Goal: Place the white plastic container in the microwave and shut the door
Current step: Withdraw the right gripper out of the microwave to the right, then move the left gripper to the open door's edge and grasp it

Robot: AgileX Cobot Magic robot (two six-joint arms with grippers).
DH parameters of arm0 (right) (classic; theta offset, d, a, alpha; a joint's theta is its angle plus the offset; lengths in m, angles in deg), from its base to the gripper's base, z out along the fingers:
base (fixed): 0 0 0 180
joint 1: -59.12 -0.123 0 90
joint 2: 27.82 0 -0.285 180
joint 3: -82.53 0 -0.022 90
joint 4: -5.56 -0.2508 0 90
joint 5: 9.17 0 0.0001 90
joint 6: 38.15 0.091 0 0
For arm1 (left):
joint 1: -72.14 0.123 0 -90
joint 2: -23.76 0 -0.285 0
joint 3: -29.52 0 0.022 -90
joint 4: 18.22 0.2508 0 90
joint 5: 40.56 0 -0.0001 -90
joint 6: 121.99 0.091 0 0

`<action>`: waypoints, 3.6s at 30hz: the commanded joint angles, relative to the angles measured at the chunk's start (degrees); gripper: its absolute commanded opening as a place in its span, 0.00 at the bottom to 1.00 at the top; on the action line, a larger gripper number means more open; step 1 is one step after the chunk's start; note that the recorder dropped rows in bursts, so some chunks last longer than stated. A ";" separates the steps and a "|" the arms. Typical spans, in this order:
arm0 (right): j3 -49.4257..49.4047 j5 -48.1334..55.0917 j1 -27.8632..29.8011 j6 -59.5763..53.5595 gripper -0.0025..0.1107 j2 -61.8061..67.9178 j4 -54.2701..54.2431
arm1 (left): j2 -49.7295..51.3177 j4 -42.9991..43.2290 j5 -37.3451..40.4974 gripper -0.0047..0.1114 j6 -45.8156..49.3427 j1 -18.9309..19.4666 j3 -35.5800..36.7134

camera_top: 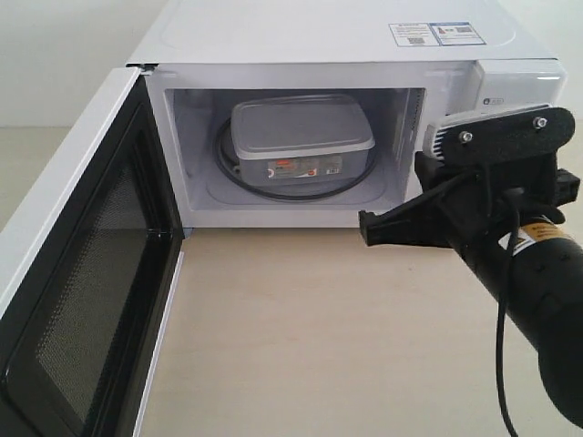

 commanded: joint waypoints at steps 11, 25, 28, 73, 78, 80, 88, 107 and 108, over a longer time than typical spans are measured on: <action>-0.50 8.21 -0.07 -8.68 0.02 -4.09 0.69 | -0.18 0.03 -18.79 0.08 0.63 -0.28 -1.99; -0.50 8.22 -0.07 -8.42 0.02 -4.09 0.46 | 5.83 0.50 1.96 0.08 3.25 -0.28 -22.22; -0.50 8.22 -0.07 -8.42 0.02 -4.09 0.46 | 5.83 0.50 1.62 0.08 3.25 -0.28 -22.22; -0.50 11.14 8.65 -48.32 0.02 -31.58 -22.94 | 5.83 0.50 -0.25 0.08 3.25 -0.28 -22.22; -0.50 17.54 14.40 -48.46 0.02 -34.70 -25.70 | 5.83 0.50 -0.25 0.08 3.25 -0.28 -22.22; -0.50 19.43 15.50 -48.46 0.02 -36.03 -25.75 | 5.83 0.50 -0.25 0.08 3.25 -0.28 -22.22; -1.11 18.47 15.62 -57.50 0.02 -37.33 -31.40 | 5.83 0.73 0.37 0.08 3.25 -0.28 -22.22; -1.11 9.07 15.62 -55.70 0.02 -37.33 -35.97 | 17.37 0.73 20.62 0.08 4.97 -0.28 -34.01; -1.11 8.47 15.62 -55.70 0.02 -37.33 -36.38 | 19.30 0.73 23.53 0.08 4.97 -0.28 -36.40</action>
